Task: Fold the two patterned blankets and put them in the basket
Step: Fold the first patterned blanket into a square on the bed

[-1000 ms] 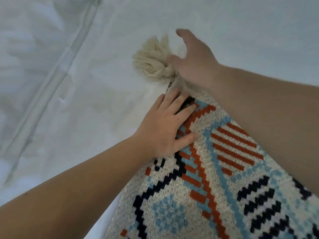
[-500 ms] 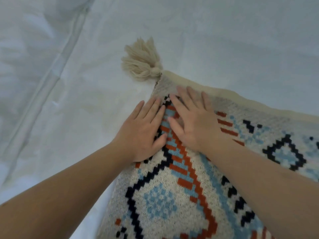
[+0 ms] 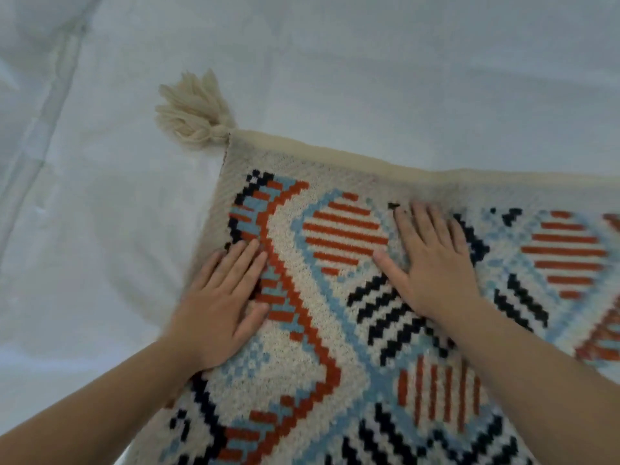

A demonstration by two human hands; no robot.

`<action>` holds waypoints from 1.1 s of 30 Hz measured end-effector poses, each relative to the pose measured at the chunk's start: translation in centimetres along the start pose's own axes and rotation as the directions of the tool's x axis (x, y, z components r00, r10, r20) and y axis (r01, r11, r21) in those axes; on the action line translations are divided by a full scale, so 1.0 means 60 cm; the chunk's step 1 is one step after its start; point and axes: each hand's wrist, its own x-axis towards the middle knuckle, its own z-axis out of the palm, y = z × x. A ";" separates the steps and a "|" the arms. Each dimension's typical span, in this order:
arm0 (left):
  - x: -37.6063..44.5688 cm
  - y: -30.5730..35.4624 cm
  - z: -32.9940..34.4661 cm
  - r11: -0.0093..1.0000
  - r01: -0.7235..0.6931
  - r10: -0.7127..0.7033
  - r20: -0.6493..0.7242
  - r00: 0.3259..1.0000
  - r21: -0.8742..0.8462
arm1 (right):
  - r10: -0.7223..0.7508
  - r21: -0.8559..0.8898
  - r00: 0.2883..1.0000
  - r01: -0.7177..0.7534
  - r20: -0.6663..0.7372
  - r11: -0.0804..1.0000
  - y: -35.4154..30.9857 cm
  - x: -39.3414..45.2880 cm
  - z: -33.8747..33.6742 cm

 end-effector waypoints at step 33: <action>-0.072 0.411 0.056 0.988 -0.088 0.067 0.154 0.986 0.129 | 0.324 0.193 0.946 -0.317 -0.005 0.928 0.429 -0.509 0.185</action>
